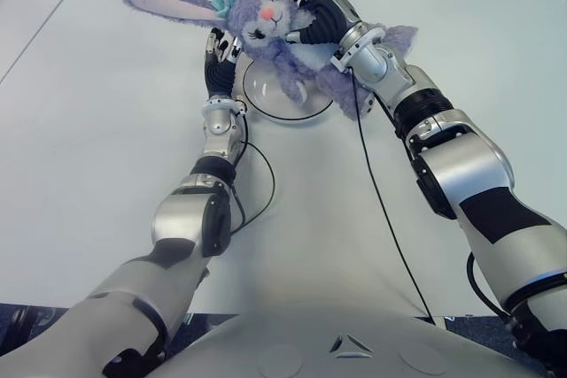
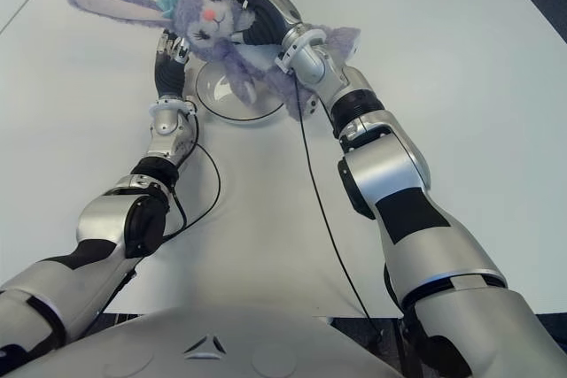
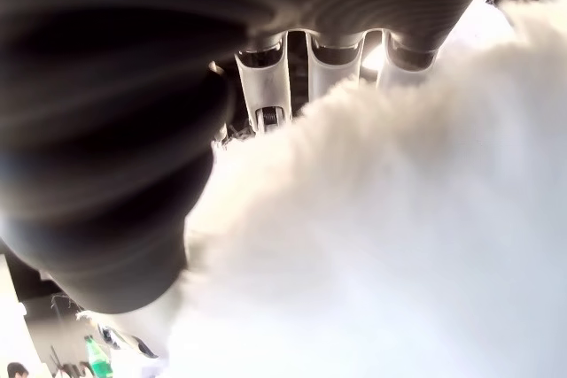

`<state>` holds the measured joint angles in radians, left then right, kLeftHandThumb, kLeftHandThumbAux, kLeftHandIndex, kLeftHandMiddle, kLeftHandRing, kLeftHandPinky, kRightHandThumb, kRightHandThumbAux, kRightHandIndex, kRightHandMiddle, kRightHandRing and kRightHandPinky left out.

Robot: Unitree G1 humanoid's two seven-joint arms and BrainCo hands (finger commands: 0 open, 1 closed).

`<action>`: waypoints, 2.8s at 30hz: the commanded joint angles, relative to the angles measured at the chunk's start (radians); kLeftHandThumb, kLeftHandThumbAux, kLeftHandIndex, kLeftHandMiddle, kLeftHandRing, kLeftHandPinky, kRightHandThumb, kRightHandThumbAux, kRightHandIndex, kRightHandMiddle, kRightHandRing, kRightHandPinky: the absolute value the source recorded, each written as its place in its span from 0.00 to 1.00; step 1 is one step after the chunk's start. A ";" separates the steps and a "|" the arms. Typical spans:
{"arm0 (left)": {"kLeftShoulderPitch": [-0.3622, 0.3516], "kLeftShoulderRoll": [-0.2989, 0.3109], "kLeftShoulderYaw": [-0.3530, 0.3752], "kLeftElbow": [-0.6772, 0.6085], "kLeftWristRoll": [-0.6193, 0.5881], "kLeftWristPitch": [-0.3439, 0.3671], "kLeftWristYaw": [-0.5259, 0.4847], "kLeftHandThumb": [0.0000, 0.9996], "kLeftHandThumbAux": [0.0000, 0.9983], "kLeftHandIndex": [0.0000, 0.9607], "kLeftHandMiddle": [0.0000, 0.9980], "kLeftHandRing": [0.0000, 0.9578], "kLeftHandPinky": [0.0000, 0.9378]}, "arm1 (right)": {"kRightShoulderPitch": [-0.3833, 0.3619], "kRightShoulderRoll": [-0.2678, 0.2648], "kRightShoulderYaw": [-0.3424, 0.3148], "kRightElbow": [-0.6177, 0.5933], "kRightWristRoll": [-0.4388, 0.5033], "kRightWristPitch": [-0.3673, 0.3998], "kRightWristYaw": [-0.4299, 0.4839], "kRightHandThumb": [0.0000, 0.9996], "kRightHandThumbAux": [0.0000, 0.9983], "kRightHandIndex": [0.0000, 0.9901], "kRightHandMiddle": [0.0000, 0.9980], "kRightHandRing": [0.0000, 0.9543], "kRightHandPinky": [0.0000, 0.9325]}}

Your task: Put the doll into the plate.

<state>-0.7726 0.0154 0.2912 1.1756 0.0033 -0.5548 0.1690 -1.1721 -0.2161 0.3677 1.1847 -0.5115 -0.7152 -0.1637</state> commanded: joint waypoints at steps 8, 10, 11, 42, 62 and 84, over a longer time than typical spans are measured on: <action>0.348 0.029 0.021 0.163 -0.002 0.092 0.039 0.00 0.46 0.00 0.00 0.01 0.01 | 0.014 0.036 0.029 0.014 -0.016 -0.043 0.045 0.34 0.85 0.77 0.85 0.87 0.86; 0.349 0.032 0.027 0.164 -0.006 0.090 0.040 0.00 0.46 0.00 0.00 0.01 0.01 | 0.017 0.036 0.031 0.014 -0.018 -0.043 0.043 0.34 0.85 0.77 0.85 0.87 0.86; 0.349 0.030 0.028 0.163 -0.006 0.087 0.044 0.00 0.46 0.00 0.00 0.01 0.01 | 0.018 0.037 0.032 0.014 -0.019 -0.042 0.041 0.34 0.85 0.77 0.85 0.87 0.86; 0.375 0.078 0.085 0.173 -0.051 0.143 0.062 0.00 0.46 0.00 0.00 0.01 0.01 | 0.068 0.068 0.036 0.035 -0.012 -0.049 0.059 0.33 0.86 0.77 0.86 0.87 0.83; 0.371 0.078 0.127 0.176 -0.067 0.161 0.052 0.00 0.45 0.00 0.01 0.02 0.02 | 0.086 0.068 0.042 0.043 -0.014 -0.049 0.051 0.33 0.85 0.77 0.86 0.88 0.84; 0.372 0.069 0.143 0.174 -0.058 0.149 0.056 0.00 0.44 0.00 0.00 0.01 0.03 | 0.117 0.124 0.043 0.076 -0.014 -0.022 0.045 0.31 0.87 0.81 0.90 0.93 0.94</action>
<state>-0.7358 0.1545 0.3869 1.1757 -0.0033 -0.5449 0.1871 -1.1349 -0.1345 0.3901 1.2174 -0.5141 -0.7318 -0.1317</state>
